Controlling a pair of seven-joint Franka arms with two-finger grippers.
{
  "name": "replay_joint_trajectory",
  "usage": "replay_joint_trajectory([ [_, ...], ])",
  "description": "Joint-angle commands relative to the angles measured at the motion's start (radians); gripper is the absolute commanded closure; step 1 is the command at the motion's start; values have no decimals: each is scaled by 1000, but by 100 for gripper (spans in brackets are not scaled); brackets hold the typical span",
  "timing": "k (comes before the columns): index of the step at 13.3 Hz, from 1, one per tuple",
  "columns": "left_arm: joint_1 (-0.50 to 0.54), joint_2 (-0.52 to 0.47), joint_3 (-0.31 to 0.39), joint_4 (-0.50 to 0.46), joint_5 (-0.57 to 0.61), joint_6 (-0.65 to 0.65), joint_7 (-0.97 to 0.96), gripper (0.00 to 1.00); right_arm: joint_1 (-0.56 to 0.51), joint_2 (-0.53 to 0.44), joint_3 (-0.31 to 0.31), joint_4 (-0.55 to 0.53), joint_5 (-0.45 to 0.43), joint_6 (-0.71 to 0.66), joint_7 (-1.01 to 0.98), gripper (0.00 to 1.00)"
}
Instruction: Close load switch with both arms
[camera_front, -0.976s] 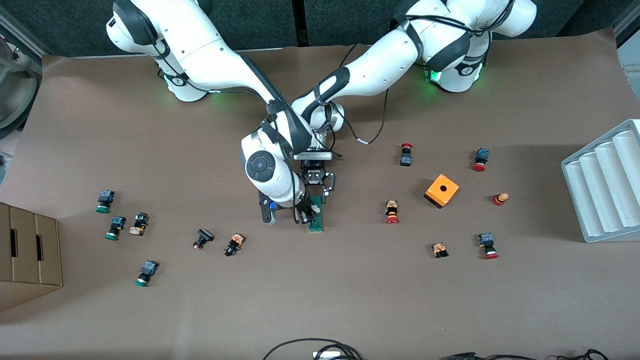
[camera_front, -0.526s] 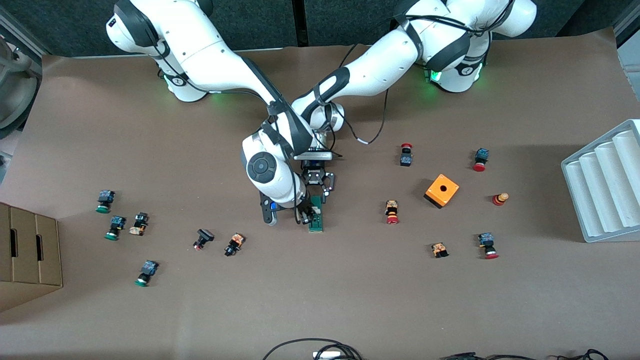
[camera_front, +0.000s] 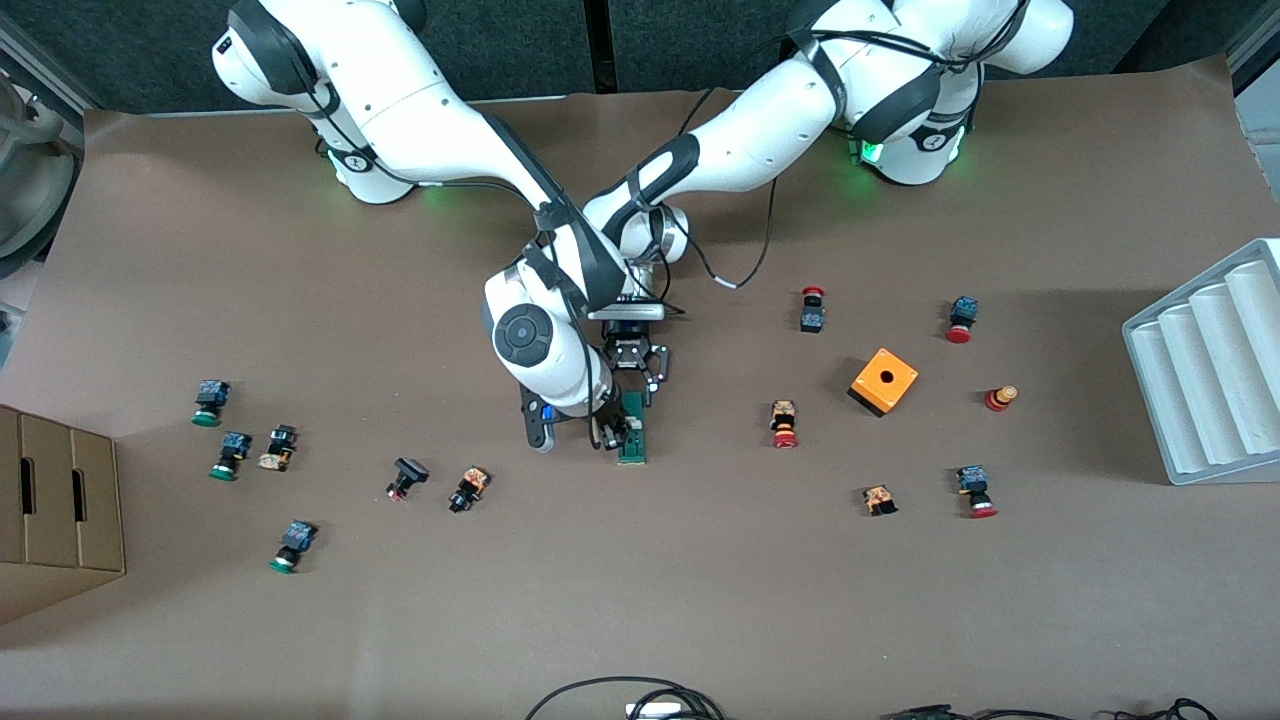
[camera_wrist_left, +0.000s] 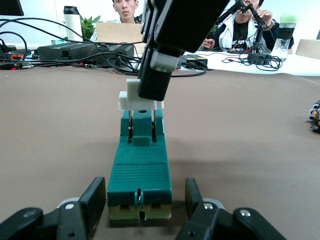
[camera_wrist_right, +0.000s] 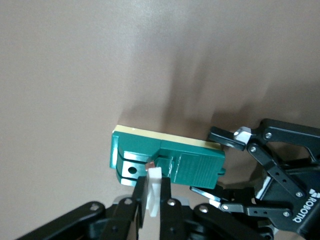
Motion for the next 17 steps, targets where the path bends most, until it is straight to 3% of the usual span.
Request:
replay_joint_trajectory([
  [1,-16,30,2,20,9,2,-27,28,-22,45,9,63,29,5,-7,85],
  [17,-16,29,2,22,9,4,-27,28,-56,131,14,164,32,2,-7,83],
])
